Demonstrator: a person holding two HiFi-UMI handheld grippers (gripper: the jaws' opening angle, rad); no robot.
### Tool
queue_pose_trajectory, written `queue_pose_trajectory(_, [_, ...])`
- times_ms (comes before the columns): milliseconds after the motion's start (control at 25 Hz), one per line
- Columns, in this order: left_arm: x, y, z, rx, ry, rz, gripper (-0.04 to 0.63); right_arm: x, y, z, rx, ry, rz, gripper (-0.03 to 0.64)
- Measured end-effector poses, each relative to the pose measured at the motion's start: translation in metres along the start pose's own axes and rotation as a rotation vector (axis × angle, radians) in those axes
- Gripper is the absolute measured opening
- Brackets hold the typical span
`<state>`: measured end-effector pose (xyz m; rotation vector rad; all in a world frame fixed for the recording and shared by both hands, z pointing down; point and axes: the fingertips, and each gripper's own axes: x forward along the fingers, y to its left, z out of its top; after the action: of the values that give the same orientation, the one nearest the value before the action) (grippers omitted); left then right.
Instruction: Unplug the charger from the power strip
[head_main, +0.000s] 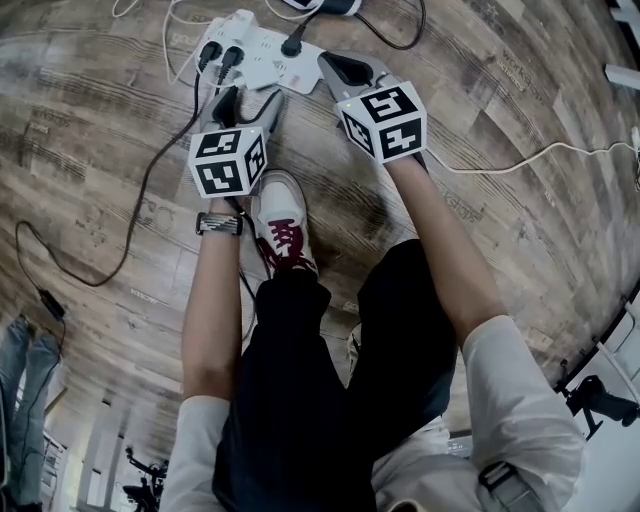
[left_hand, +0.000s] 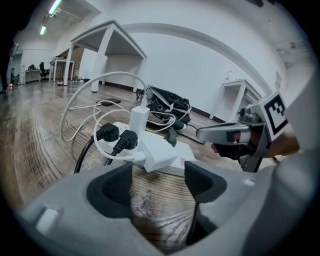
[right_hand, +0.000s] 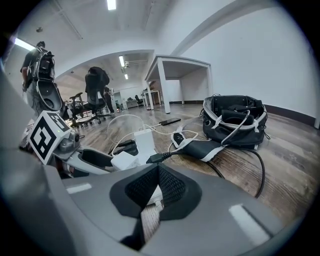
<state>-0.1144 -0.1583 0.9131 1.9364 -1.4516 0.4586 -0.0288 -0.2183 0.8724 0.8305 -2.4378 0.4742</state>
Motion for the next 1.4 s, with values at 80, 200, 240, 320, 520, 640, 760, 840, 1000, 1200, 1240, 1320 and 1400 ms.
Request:
queue_pose_trajectory(80, [-0.001,0.000,-0.005,-0.012,0.007,0.004,0.331,-0.002,0.001,-0.001,-0.003,0.000,0.006,0.002])
queue_pose_trajectory(200, [-0.002,-0.001,-0.013,-0.020,0.019,0.008,0.331,-0.003,0.002,-0.002,0.002,-0.001,0.011,0.002])
queue_pose_trajectory(240, [-0.003,-0.001,-0.014,-0.020,0.020,0.010,0.331,-0.004,0.002,-0.002,0.004,-0.002,0.013,0.002])
queue_pose_trajectory(320, [-0.007,-0.002,-0.013,-0.014,0.015,0.018,0.330,-0.006,0.002,-0.001,0.004,-0.007,0.015,0.002])
queue_pose_trajectory(520, [-0.024,-0.003,0.002,0.025,-0.033,0.048,0.302,-0.020,0.004,0.010,-0.002,-0.037,0.013,0.002])
queue_pose_trajectory(640, [-0.038,-0.008,0.012,0.069,-0.071,0.063,0.263,-0.031,0.004,0.016,-0.004,-0.057,0.003,0.002])
queue_pose_trajectory(760, [-0.053,-0.008,0.019,0.115,-0.104,0.086,0.193,-0.042,0.004,0.023,0.018,-0.076,-0.008,0.002])
queue_pose_trajectory(840, [-0.062,-0.007,0.024,0.127,-0.127,0.101,0.153,-0.049,0.005,0.028,0.029,-0.089,-0.011,0.002])
queue_pose_trajectory(1000, [-0.077,-0.012,0.034,0.150,-0.154,0.109,0.144,-0.060,0.011,0.041,0.000,-0.114,-0.016,0.002])
queue_pose_trajectory(1200, [-0.097,-0.015,0.073,0.151,-0.211,0.100,0.123,-0.075,0.024,0.065,-0.068,-0.134,-0.023,0.002])
queue_pose_trajectory(1240, [-0.101,-0.014,0.084,0.151,-0.224,0.100,0.115,-0.079,0.027,0.072,-0.071,-0.142,-0.021,0.002])
queue_pose_trajectory(1320, [-0.110,-0.015,0.107,0.160,-0.254,0.092,0.104,-0.089,0.031,0.090,-0.087,-0.168,-0.021,0.002])
queue_pose_trajectory(1400, [-0.118,-0.018,0.130,0.175,-0.285,0.081,0.092,-0.103,0.031,0.116,-0.096,-0.207,-0.034,0.002])
